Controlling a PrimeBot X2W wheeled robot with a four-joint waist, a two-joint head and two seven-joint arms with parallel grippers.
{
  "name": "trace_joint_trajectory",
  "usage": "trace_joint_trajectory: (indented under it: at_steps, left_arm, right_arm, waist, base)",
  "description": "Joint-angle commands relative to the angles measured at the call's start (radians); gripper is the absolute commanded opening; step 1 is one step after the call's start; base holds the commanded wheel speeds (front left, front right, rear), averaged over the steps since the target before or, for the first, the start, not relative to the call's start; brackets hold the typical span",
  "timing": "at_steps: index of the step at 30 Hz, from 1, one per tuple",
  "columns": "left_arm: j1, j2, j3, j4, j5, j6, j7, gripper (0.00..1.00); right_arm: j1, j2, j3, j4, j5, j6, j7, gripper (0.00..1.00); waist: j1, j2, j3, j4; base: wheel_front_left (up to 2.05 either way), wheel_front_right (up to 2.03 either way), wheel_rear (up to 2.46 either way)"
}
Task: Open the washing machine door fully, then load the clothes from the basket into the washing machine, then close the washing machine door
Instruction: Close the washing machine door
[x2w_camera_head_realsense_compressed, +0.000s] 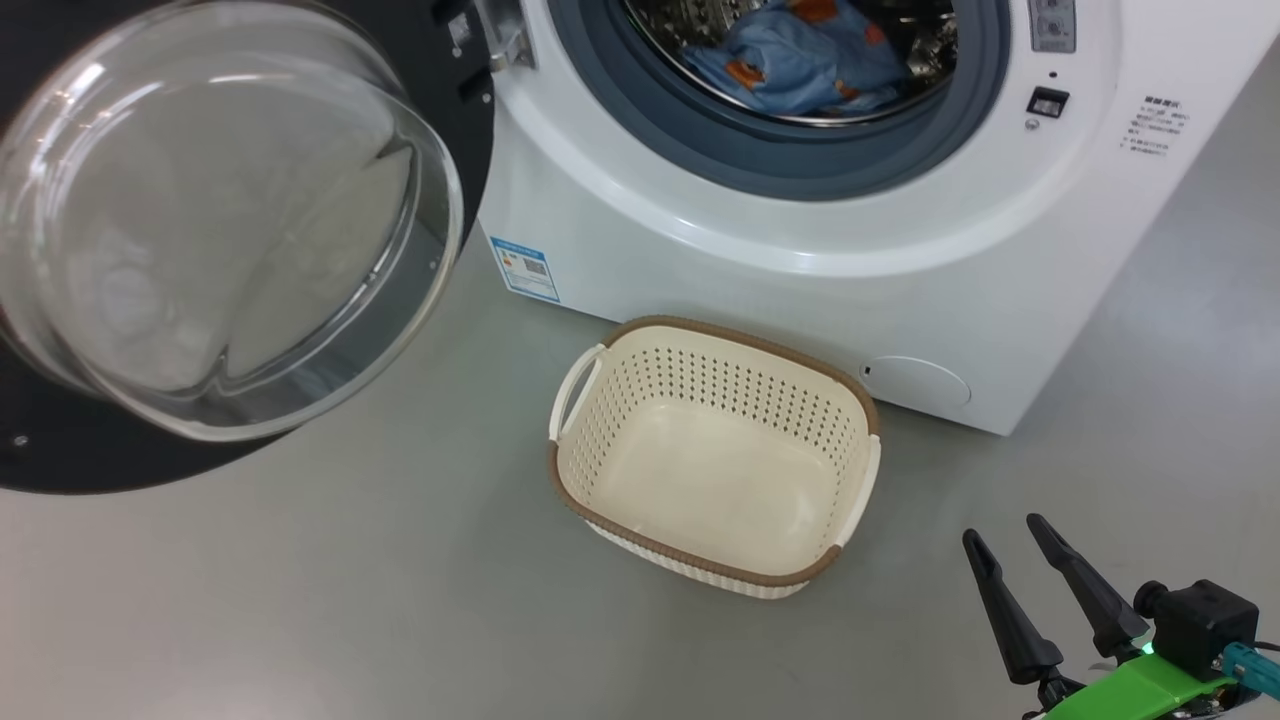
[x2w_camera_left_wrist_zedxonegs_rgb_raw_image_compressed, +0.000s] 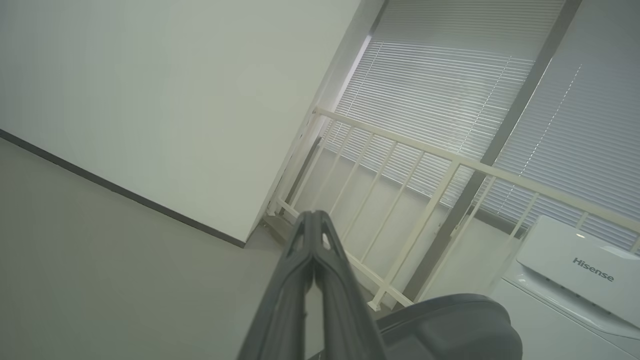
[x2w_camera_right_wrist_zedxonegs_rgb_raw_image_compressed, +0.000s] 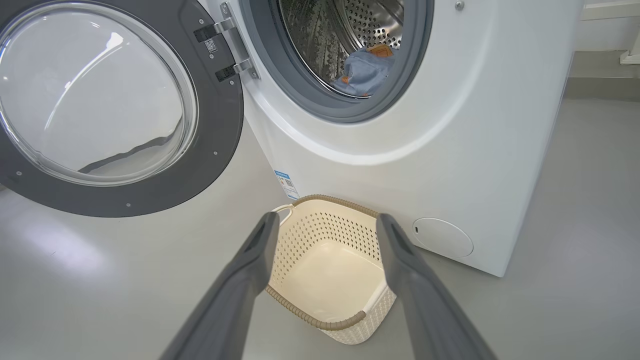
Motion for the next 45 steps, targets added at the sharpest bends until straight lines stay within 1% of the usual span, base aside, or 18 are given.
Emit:
trace_joint_trajectory:
  at_steps: [1,2,3,4,11,14,18,24,30,34,45]
  left_arm:
    - [-0.057,0.09,0.011,0.025,-0.045,-0.002,0.039,0.0]
    - [-0.075,0.105,-0.001,0.055,-0.066,-0.002,0.064,0.0]
    - [-0.075,0.105,-0.001,0.055,-0.066,-0.002,0.064,0.0]
    - [-0.093,0.116,-0.008,0.088,-0.09,-0.002,0.086,0.0]
    - [-0.189,0.175,-0.041,0.264,-0.231,-0.002,0.279,0.0]
    - [-0.213,0.188,-0.053,0.31,-0.274,-0.002,0.374,0.0]
    - [-0.231,0.192,-0.074,0.34,-0.309,-0.002,0.467,0.0]
    - [-0.234,0.193,-0.085,0.371,-0.337,-0.002,0.521,0.0]
    - [-0.227,0.186,-0.093,0.372,-0.357,-0.002,0.553,0.0]
    - [-0.215,0.176,-0.106,0.352,-0.371,-0.002,0.589,0.0]
    - [-0.166,0.164,-0.143,0.271,-0.417,-0.002,0.738,0.0]
  right_arm:
    - [-0.023,-0.018,0.02,-0.027,-0.014,0.002,-0.005,1.0]
    - [-0.025,-0.021,0.021,-0.029,-0.015,0.002,-0.005,1.0]
    - [-0.025,-0.021,0.021,-0.029,-0.015,0.002,-0.005,1.0]
    - [-0.028,-0.023,0.022,-0.03,-0.016,0.002,-0.005,1.0]
    - [-0.046,-0.044,0.038,-0.037,-0.02,0.002,-0.005,1.0]
    - [-0.054,-0.055,0.042,-0.041,-0.021,0.002,-0.005,1.0]
    - [-0.064,-0.066,0.043,-0.046,-0.022,0.002,-0.005,1.0]
    - [-0.071,-0.075,0.042,-0.05,-0.024,0.002,-0.005,1.0]
    - [-0.075,-0.08,0.037,-0.051,-0.027,0.002,-0.005,1.0]
    - [-0.075,-0.078,0.035,-0.049,-0.029,0.002,-0.005,1.0]
    - [-0.075,-0.07,0.033,-0.043,-0.03,0.002,-0.005,1.0]
  waist:
    - [0.0,-0.0001,0.026,-0.02]
    - [0.0,-0.0001,0.032,-0.023]
    - [0.0,-0.0001,0.032,-0.023]
    - [0.0,-0.0001,0.038,-0.027]
    - [0.0,-0.0001,0.083,-0.049]
    - [0.0,-0.0001,0.104,-0.055]
    - [0.0,-0.0001,0.127,-0.061]
    - [0.0,-0.0001,0.149,-0.065]
    - [0.0,-0.0001,0.157,-0.061]
    - [0.0,-0.0001,0.154,-0.053]
    - [0.0,-0.0001,0.134,-0.035]
  base:
    - [0.0,0.0,0.0]
    - [0.0,0.0,0.0]
    - [0.0,0.0,0.0]
    - [0.0,0.0,0.0]
    - [0.0,0.0,0.0]
    - [0.0,0.0,0.0]
    - [0.0,0.0,0.0]
    - [0.0,0.0,0.0]
    - [0.0,0.0,0.0]
    - [0.0,0.0,0.0]
    - [0.0,0.0,0.0]
